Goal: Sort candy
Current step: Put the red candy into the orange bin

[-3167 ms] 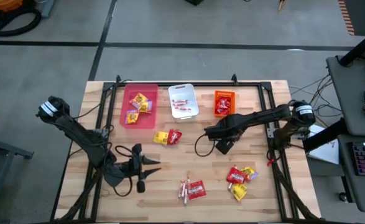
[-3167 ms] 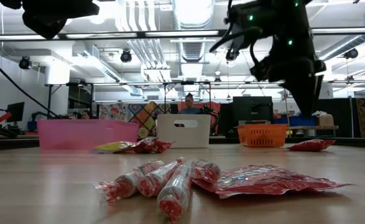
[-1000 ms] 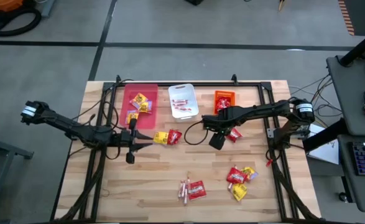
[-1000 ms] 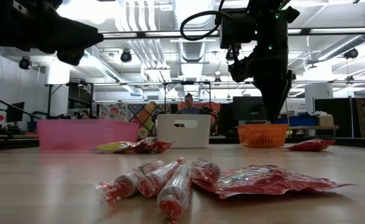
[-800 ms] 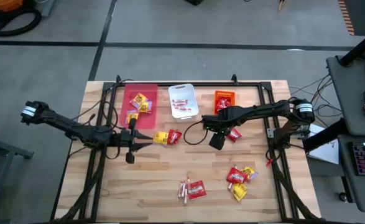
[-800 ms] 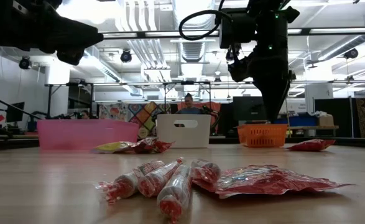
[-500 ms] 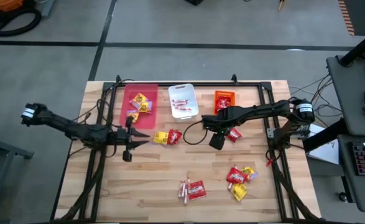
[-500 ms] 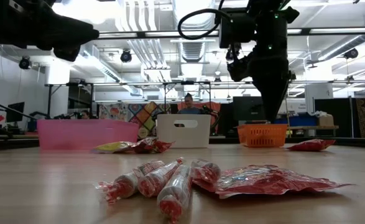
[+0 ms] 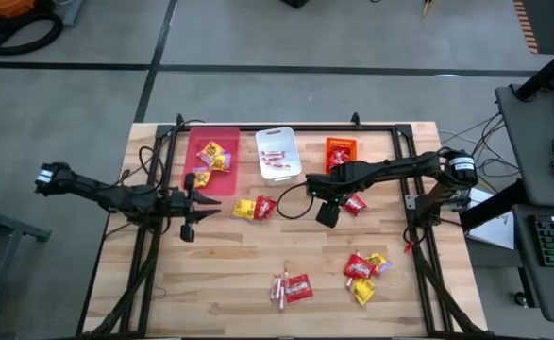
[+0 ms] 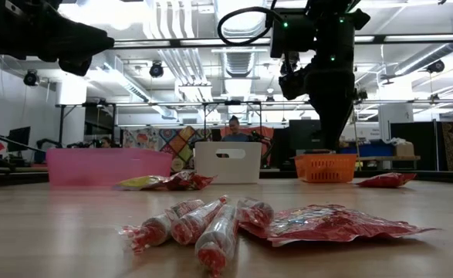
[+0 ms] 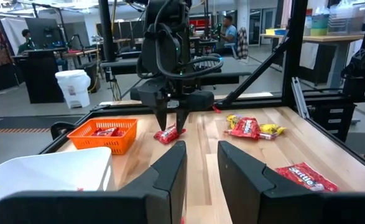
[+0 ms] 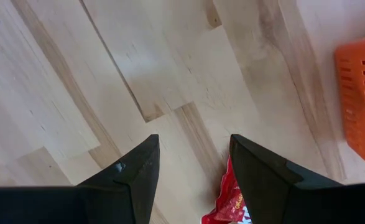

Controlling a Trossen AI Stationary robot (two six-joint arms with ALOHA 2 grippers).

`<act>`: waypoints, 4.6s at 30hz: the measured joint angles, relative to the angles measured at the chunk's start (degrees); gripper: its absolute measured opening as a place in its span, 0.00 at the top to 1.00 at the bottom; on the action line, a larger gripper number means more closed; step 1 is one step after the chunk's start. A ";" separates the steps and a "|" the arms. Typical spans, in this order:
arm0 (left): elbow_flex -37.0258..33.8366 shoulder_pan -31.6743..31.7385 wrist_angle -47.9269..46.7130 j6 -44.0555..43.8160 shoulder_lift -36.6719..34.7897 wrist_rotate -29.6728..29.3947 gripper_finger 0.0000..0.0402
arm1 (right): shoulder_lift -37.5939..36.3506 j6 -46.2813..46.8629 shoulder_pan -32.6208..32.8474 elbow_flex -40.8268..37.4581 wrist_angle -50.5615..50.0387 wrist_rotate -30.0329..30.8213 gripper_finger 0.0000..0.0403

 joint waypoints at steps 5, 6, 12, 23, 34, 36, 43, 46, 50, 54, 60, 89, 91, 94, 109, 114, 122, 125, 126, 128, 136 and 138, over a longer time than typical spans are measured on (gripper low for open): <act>0.00 0.02 -2.79 -0.02 -2.70 0.00 0.81 | 0.00 -0.02 0.01 0.00 0.15 0.00 0.54; 0.00 0.02 -3.17 -0.01 -3.33 -0.02 0.81 | 0.00 -0.13 -0.05 0.00 0.15 0.00 0.54; 0.02 0.04 -7.07 0.01 -8.11 -0.53 0.81 | 0.00 -0.42 -0.20 0.00 0.35 0.00 0.54; 0.02 0.09 -13.63 0.57 -17.88 -0.62 0.81 | 0.00 -0.42 -0.20 0.00 0.75 0.00 0.54; -1.66 0.04 -9.36 -12.81 -20.71 1.16 0.81 | 0.00 -0.41 -0.20 0.00 1.29 -0.09 0.54; -1.66 0.02 -9.12 -12.26 -20.45 4.91 0.81 | 0.00 -0.42 -0.20 0.00 1.38 -0.22 0.54; -1.86 0.02 -15.30 -6.89 -19.68 10.04 0.81 | 0.00 0.02 -0.20 -0.02 1.84 -1.53 0.54; -2.44 0.04 -15.78 -5.56 -19.94 9.95 0.81 | 0.00 1.43 -0.19 -0.02 1.40 -1.59 0.54; -4.71 0.04 -13.32 -4.93 -20.57 8.96 0.81 | 0.00 3.89 -0.60 -0.63 0.78 -1.65 0.54; -6.54 0.04 -12.68 -5.11 -21.54 8.38 0.81 | 0.00 9.31 -1.63 -2.37 -3.86 -1.15 0.54; -7.58 0.11 -11.09 -5.31 -22.78 2.43 0.81 | 0.00 13.55 -2.97 -8.54 -5.90 -0.93 0.54; -7.58 0.04 -8.97 -6.22 -22.51 -5.64 0.81 | -1.97 9.80 -3.13 -11.48 -2.53 -0.97 0.97; -7.58 0.04 -8.97 -6.24 -22.48 -5.64 0.81 | -3.52 8.51 -3.13 -10.24 -2.91 -3.25 0.97; -7.58 0.04 -8.97 -6.24 -22.48 -5.64 0.81 | -6.15 6.24 -3.07 -7.86 -2.68 -6.61 0.97; -7.58 0.04 -8.99 -6.24 -22.41 -5.64 0.81 | -11.23 -4.47 -9.22 3.38 1.50 2.62 0.97; -7.58 0.04 -8.99 -6.27 -22.41 -5.64 0.81 | -9.54 -8.21 -16.15 3.45 0.65 3.62 0.97; -7.58 0.04 -8.99 -6.47 -22.37 -5.63 0.81 | -4.92 -12.63 -27.50 3.41 0.56 4.77 0.97; -7.58 0.04 -8.99 -6.48 -22.37 -5.63 0.81 | -2.29 -14.00 -30.22 3.39 1.18 5.15 0.97; -7.58 0.04 -8.99 -6.49 -22.37 -5.62 0.81 | -1.45 -14.06 -30.87 3.39 1.54 5.14 0.97; -7.58 0.04 -8.99 -6.49 -22.37 -5.64 0.81 | 0.11 -15.17 -31.52 3.39 2.27 5.11 0.97; -7.58 0.04 -8.99 -6.68 -22.37 -5.64 0.81 | 3.52 -16.50 -31.87 3.41 3.19 4.97 0.90; -7.58 0.04 -8.99 -6.70 -22.37 -5.63 0.81 | 3.56 -16.50 -31.87 3.41 3.41 5.00 0.83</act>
